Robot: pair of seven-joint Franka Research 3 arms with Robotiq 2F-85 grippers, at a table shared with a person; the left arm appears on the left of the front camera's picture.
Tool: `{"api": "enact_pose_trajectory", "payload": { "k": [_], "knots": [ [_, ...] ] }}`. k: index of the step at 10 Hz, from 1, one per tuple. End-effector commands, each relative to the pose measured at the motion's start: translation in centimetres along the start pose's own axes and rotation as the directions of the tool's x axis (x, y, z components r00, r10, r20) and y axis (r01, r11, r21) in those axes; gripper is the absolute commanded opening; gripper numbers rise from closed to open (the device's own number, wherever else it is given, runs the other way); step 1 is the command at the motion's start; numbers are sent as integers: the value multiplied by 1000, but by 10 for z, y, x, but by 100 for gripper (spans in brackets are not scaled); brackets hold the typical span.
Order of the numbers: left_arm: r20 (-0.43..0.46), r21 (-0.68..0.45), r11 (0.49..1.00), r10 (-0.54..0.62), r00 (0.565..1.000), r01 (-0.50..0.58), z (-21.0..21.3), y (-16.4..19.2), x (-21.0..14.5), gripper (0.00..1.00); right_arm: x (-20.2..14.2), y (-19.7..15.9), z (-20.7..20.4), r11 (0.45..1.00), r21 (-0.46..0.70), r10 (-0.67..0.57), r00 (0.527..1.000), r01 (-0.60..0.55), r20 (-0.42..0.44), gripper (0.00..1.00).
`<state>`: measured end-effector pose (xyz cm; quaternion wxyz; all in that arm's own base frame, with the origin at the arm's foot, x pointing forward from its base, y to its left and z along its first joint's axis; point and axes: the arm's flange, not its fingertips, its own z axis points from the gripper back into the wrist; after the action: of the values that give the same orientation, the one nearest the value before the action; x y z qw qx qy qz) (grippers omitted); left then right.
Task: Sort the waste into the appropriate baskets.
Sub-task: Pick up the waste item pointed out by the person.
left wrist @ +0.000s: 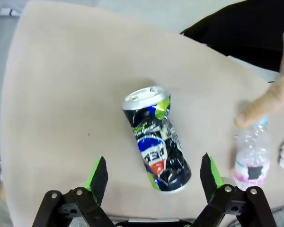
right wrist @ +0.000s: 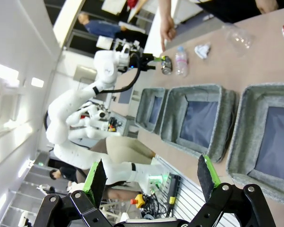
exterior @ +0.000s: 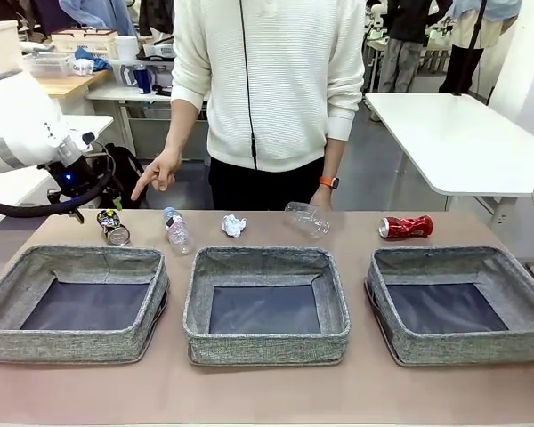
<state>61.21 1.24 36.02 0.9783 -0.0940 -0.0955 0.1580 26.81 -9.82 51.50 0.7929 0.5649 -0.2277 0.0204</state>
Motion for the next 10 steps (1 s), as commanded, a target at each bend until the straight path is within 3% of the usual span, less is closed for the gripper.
{"api": "enact_pose_trajectory", "payload": {
  "k": [1, 8, 9, 10],
  "knots": [
    [-41, 12, 1000, 13, 999, -13, -15, -8, 10, 100, 3, 4, 1, 1000, 17, -2, 1000, 2, 8, 100],
    [-72, 113, 994, 21, 997, -13, -44, -7, 12, 100, 3, 4, 1, 1000, 17, -2, 1000, 2, 8, 100],
    [-63, 128, 992, 22, 998, -14, -44, -6, 11, 40, 3, 4, 1, 1000, 17, -2, 1000, 2, 8, 100],
    [-54, 131, 991, 23, 998, -16, -44, -5, 11, 40, 3, 4, 1, 1000, 17, -2, 1000, 2, 8, 100]
  ]
}}
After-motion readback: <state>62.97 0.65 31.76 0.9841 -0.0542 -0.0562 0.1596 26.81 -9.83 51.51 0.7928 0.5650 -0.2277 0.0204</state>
